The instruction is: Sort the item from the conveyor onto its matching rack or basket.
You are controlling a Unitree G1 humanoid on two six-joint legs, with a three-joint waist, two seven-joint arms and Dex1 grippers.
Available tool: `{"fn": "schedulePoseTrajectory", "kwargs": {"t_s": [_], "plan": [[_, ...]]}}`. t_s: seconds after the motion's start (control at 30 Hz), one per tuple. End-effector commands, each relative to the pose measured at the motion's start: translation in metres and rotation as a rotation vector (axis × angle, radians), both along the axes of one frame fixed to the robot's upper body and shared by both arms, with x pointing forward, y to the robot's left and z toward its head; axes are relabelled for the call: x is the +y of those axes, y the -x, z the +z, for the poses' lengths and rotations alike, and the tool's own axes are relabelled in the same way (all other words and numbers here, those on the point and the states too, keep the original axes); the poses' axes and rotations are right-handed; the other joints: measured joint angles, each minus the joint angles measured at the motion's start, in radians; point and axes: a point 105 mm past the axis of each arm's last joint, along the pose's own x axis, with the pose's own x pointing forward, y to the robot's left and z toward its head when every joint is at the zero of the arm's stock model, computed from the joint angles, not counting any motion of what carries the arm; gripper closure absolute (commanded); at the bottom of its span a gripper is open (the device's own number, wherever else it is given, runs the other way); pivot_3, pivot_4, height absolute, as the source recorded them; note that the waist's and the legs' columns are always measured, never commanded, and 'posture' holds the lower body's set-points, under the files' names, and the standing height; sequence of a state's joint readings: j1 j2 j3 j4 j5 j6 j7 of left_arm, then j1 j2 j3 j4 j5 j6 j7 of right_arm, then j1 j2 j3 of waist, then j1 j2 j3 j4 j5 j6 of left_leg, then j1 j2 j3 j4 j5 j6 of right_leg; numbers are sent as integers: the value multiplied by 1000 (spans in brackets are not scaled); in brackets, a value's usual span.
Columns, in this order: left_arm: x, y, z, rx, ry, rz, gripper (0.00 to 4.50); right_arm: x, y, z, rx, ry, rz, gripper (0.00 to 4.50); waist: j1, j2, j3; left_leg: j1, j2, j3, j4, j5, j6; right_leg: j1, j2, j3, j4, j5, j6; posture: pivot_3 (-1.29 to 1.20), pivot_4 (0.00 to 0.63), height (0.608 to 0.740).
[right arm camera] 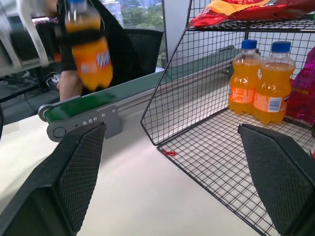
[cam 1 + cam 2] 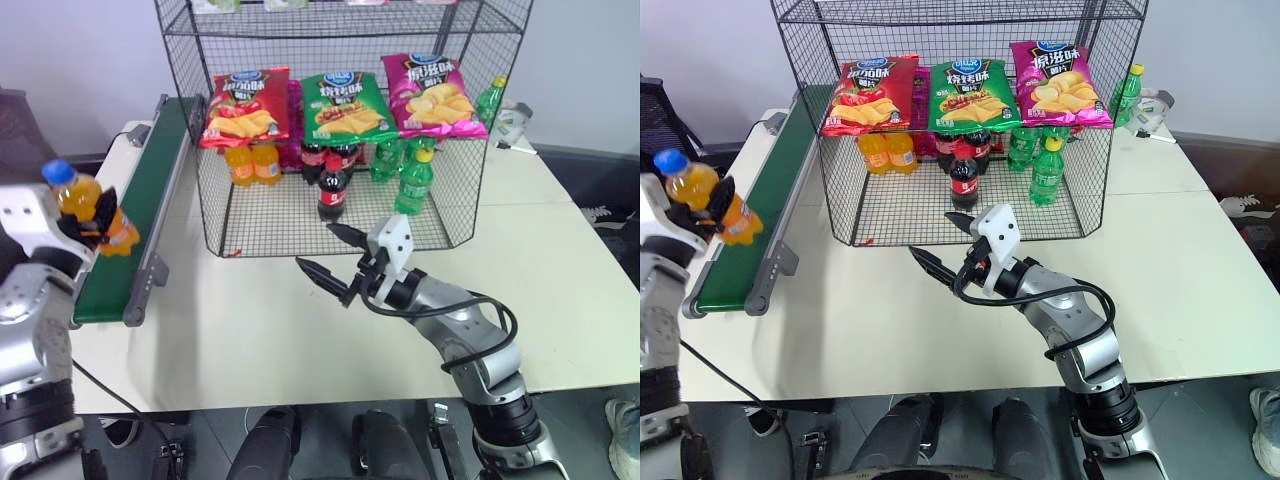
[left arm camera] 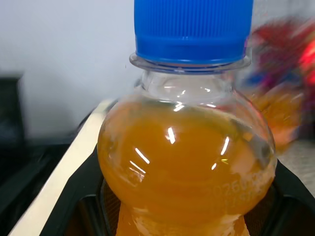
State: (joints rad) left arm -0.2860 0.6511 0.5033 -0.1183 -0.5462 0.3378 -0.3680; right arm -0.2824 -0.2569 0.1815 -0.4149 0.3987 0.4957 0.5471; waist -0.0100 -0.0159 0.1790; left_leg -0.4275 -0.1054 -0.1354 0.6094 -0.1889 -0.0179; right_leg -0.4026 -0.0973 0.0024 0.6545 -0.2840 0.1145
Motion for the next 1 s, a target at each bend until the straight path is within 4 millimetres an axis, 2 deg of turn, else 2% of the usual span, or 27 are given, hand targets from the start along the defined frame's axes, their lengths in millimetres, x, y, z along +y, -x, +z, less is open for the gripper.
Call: {"fn": "schedulePoseTrajectory", "kwargs": {"t_s": [0.03,0.1,0.17,0.4,0.57,0.8,1.0], "plan": [[-48,11,34,-87,-75,-218,2015,2,7,14,-58,-21,21,0,-1,0,0,0,0,0,0,0,0,0,0,0,0,0,0,0,150,740],[-68,9,31,-56,-61,-302,2015,1,6,15,-63,-17,16,0,-2,1,0,0,0,1,0,0,0,0,0,1,0,0,0,0,150,740],[-88,5,19,-9,-91,-357,2015,-1,6,16,-76,-12,6,0,-3,1,0,1,0,0,-1,0,0,0,0,1,0,0,0,0,150,740],[-126,-35,-34,103,-30,-300,2015,-23,-4,21,-118,11,-81,0,1,1,0,0,0,1,0,0,0,3,1,0,1,0,0,0,150,740],[-132,-74,-66,85,15,-147,2015,-36,-9,20,-132,37,-126,0,6,0,0,0,-1,1,1,0,0,5,1,-1,1,0,0,0,150,740],[-153,-109,-79,44,42,-100,2015,-47,-11,20,-142,63,-157,0,3,0,0,0,-1,0,2,0,0,5,1,-2,1,0,1,0,150,740],[-147,-126,-85,46,78,-28,2015,-44,-6,14,-146,99,-142,0,-1,0,0,0,-1,0,2,0,0,5,1,-2,1,0,1,0,150,740]]}}
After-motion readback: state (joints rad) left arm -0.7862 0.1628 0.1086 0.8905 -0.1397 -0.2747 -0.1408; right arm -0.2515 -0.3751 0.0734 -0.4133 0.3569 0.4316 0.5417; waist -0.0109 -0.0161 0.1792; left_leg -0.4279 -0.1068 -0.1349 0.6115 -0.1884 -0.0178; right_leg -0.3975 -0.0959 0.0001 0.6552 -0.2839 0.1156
